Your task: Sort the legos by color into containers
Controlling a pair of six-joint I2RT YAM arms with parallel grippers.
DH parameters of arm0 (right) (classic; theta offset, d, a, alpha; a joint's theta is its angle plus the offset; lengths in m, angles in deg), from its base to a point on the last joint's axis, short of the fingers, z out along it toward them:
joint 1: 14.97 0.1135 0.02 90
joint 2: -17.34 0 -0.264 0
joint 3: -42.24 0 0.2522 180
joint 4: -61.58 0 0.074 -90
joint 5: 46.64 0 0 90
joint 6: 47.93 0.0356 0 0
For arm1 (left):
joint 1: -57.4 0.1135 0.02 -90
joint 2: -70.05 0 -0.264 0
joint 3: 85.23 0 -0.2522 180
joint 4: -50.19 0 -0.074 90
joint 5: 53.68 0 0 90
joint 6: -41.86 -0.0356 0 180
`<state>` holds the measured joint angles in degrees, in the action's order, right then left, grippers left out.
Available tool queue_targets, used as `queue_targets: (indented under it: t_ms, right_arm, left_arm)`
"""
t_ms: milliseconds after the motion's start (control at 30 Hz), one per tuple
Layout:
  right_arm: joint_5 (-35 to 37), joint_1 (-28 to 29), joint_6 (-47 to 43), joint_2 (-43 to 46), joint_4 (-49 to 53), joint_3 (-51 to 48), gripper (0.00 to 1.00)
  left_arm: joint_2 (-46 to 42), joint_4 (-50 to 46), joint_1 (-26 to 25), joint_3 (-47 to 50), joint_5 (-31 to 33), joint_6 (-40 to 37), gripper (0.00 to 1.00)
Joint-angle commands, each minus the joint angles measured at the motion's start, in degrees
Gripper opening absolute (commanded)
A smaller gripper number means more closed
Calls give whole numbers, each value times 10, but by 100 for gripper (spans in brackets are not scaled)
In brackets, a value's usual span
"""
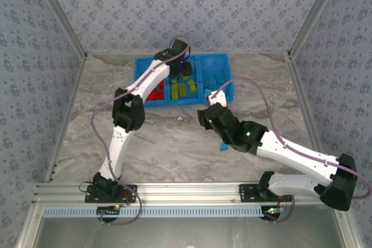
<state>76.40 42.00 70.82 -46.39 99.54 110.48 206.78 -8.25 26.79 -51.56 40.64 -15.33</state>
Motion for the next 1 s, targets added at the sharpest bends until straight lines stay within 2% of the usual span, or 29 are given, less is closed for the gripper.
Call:
queue_targets:
  t_ms: [0, 100, 200, 267, 333, 400, 467, 567, 700, 800, 867, 967]
  right_arm:
    - [59, 0, 183, -3, 165, 27, 55]
    - [58, 7, 331, -17, 270, 44, 54]
    - [24, 14, 422, -30, 297, 37, 55]
    - [0, 12, 407, -42, 285, 36, 55]
    - [-32, 4, 356, -62, 279, 41, 59]
    - [-63, 1, 255, -75, 252, 38, 66]
    - [-84, -1, 198, -73, 244, 16, 76]
    - [-149, -39, 119, -54, 235, -28, 78]
    - [-251, -96, 27, -32, 203, -83, 79]
    - [-295, -123, -9, -45, 195, -98, 78]
    - [-312, -140, -17, -58, 189, -103, 76]
    - [-322, -155, -24, -74, 177, -107, 74]
  left_arm:
    - [-150, 31, -21, 46, 18, 9, 57]
    - [-259, 70, -40, 135, 2, -28, 57]
    - [-378, 117, -75, 256, -40, -96, 57]
    - [-452, 130, -96, 331, -59, -109, 57]
    - [-520, 112, -117, 391, -61, -105, 57]
    - [-592, 101, -146, 458, -70, -95, 57]
    - [-661, 105, -190, 526, -67, -94, 57]
    - [-761, 108, -297, 617, -3, -87, 58]
    - [-848, 83, -460, 702, 175, -22, 59]
    - [-876, 70, -563, 747, 298, 38, 59]
    - [-876, 77, -600, 770, 330, 74, 58]
    - [-860, 118, -613, 814, 317, 123, 56]
